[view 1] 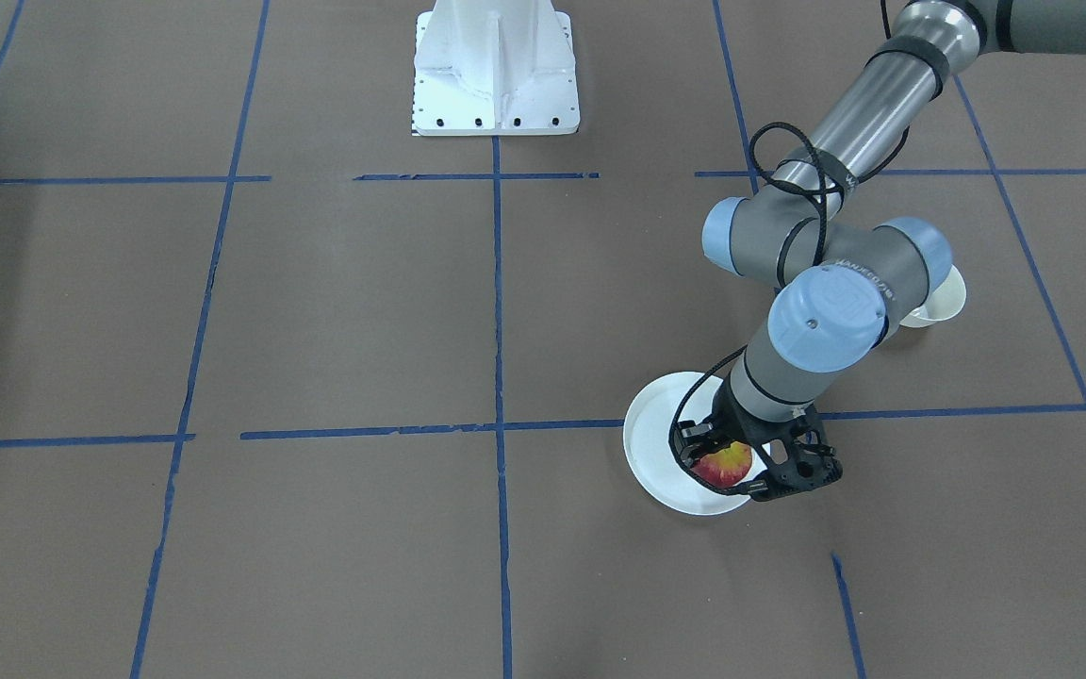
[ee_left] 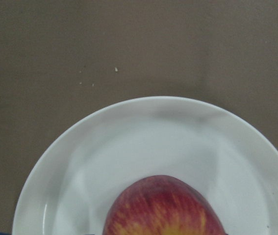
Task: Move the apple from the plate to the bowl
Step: 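Lower the left gripper and close it around the apple, then lift the apple with the left gripper and carry it over the white bowl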
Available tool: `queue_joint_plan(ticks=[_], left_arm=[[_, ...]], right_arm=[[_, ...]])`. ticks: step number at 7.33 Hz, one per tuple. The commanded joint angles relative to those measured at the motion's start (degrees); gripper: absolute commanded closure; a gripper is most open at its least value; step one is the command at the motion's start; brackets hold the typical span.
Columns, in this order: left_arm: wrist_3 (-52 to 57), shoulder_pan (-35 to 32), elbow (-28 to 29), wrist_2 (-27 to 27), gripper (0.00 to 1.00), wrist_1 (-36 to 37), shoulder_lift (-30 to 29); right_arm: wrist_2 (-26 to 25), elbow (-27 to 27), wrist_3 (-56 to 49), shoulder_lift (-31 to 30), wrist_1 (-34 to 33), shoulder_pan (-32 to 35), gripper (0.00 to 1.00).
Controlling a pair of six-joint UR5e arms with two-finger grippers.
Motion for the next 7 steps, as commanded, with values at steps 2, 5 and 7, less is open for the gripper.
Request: queue_joint_plan(ticks=[2,5,7], left_arm=[[5.1,-1.7,-28.7,0.5,1.0,4.0,19.6],[14.6,-1.3,-39.3,0.5,1.0,2.9,41.9],[14.9,-1.1,-38.9,0.5,1.0,0.5,46.1]], right_arm=[[0.0,0.0,0.0,0.0,0.0,0.0,0.0],[0.0,-0.1,0.0,0.0,0.0,0.0,0.0],[0.0,0.0,0.0,0.0,0.0,0.0,0.0]])
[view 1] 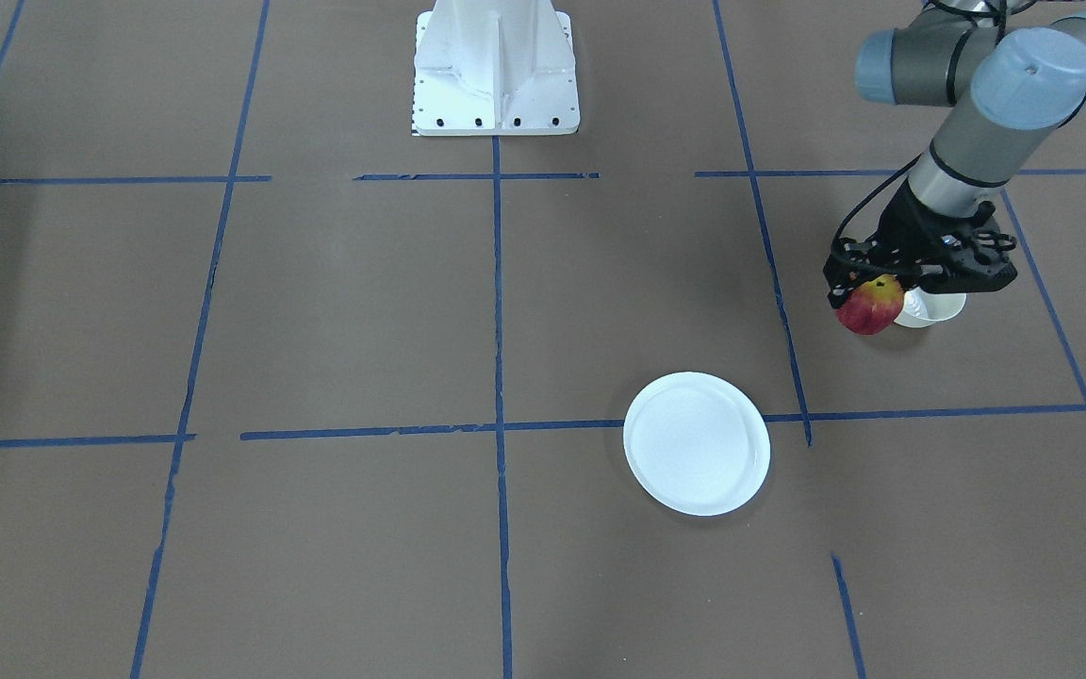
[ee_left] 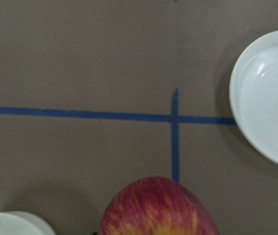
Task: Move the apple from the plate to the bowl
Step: 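Lift the apple with the left gripper and carry it over the white bowl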
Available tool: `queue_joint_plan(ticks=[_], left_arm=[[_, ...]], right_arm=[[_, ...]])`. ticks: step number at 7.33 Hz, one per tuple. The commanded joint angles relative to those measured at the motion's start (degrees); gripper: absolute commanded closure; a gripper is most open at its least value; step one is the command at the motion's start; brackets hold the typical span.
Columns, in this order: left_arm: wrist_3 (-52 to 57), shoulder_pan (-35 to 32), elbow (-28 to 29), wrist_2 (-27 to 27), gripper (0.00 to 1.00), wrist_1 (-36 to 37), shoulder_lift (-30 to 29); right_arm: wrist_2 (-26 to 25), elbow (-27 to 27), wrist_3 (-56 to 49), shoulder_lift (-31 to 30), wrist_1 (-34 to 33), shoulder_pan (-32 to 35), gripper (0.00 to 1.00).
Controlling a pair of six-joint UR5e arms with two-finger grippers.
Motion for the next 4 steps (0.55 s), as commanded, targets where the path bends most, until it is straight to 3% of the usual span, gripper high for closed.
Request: queue_joint_plan(ticks=[1,4], left_arm=[[0.7,0.3,0.2,-0.3,1.0,-0.9,4.1],[0.7,0.7,6.2,-0.8,1.0,-4.4,4.1]], right_arm=[[0.0,0.0,0.0,0.0,0.0,0.0,0.0],[0.0,0.0,0.0,0.0,0.0,0.0,0.0]])
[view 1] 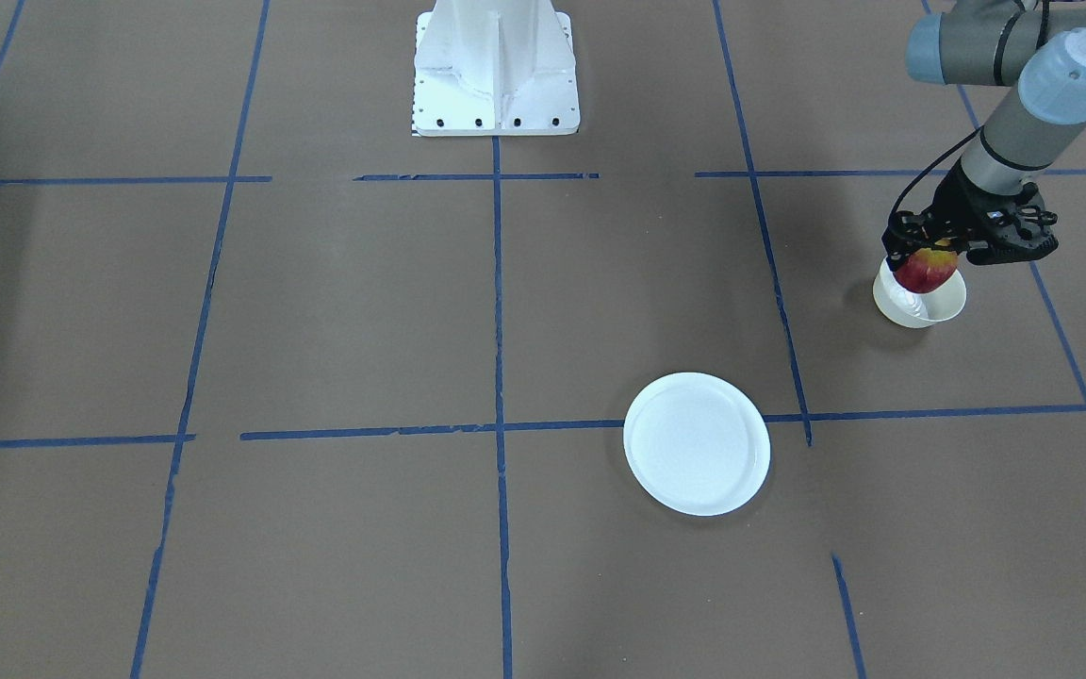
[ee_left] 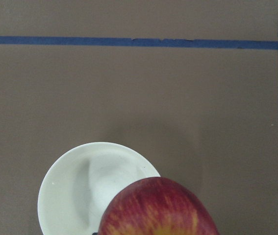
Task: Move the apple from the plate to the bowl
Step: 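Lift the apple with the left gripper and carry it over the white bowl, then lower the apple into the white bowl and open the left gripper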
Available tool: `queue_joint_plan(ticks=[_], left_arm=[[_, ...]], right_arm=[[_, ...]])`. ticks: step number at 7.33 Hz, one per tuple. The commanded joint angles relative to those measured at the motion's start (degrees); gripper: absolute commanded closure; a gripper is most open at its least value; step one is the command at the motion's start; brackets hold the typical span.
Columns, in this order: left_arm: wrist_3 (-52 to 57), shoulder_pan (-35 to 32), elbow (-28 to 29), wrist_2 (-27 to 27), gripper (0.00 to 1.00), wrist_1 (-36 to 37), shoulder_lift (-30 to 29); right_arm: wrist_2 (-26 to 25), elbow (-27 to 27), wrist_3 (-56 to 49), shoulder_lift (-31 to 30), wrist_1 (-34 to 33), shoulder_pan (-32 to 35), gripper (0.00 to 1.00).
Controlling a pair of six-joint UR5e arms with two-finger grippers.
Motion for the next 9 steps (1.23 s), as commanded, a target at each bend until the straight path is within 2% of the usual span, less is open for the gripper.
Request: queue_joint_plan(ticks=[1,3,4,6,7,9], left_arm=[[0.1,0.7,3.6,-0.1,1.0,-1.4,-0.1],[0.1,0.8,5.4,-0.1,1.0,-3.6,-0.1],[0.1,1.3,6.8,-0.1,0.46,-6.1,-0.2],[0.1,2.3,7.6,-0.1,0.13,-7.1,-0.3],[0.0,2.3,7.6,-0.1,0.01,-7.2,-0.3],[0.0,2.2,5.9,-0.1,0.0,-7.0,-0.2]], right_arm=[[0.0,0.1,0.0,0.0,0.1,0.0,0.0],[0.0,0.1,0.0,0.0,0.0,0.0,0.0],[0.0,0.1,0.0,0.0,0.0,0.0,0.0],[0.0,0.1,0.0,0.0,0.0,0.0,0.0],[0.0,0.1,0.0,0.0,0.0,0.0,0.0],[0.0,0.1,0.0,0.0,0.1,0.0,0.0]])
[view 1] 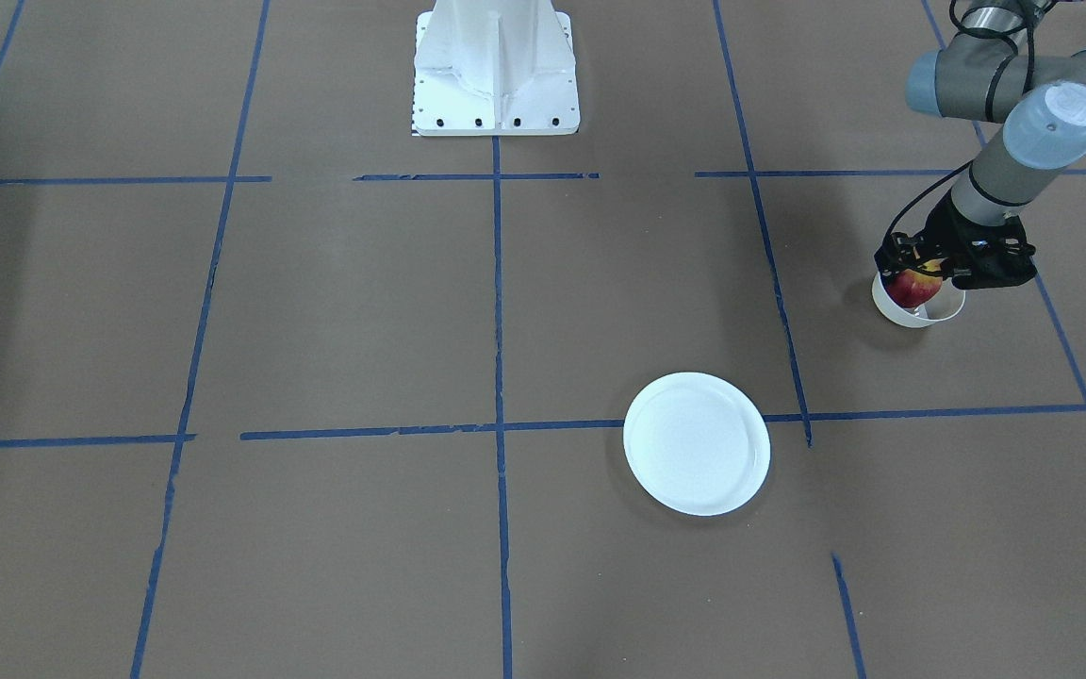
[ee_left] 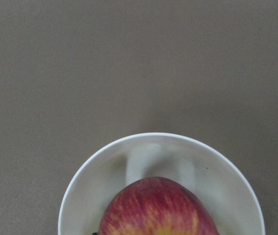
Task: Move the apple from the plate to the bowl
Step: 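Lower the apple into the white bowl and open the left gripper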
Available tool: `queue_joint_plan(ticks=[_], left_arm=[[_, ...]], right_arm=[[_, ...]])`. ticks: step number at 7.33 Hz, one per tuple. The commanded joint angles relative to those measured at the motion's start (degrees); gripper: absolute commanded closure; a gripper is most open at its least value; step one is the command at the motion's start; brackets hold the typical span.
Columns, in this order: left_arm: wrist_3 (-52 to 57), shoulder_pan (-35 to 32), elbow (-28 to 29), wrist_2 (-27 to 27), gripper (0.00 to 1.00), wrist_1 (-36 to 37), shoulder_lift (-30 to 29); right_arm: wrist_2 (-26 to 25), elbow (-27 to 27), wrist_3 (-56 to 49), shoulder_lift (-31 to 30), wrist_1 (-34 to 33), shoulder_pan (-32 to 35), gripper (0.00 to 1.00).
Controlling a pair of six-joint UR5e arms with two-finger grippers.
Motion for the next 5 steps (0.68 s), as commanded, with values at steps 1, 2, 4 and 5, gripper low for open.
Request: queue_joint_plan(ticks=[1,2,4,5], left_arm=[[0.1,-0.4,-4.5,0.0,0.0,1.3,1.0],[0.3,-0.4,-10.1,0.0,0.0,4.0,3.8],[5.9,-1.6,-20.5,0.0,0.0,12.1,6.4],[11.4,-6.5,-23.8,-0.3,0.0,13.4,9.3]], right_arm=[[0.0,-0.1,0.0,0.0,0.0,0.0,0.0],[0.0,0.0,0.0,0.0,0.0,0.0,0.0],[0.0,-0.1,0.0,0.0,0.0,0.0,0.0],[0.0,-0.1,0.0,0.0,0.0,0.0,0.0]])
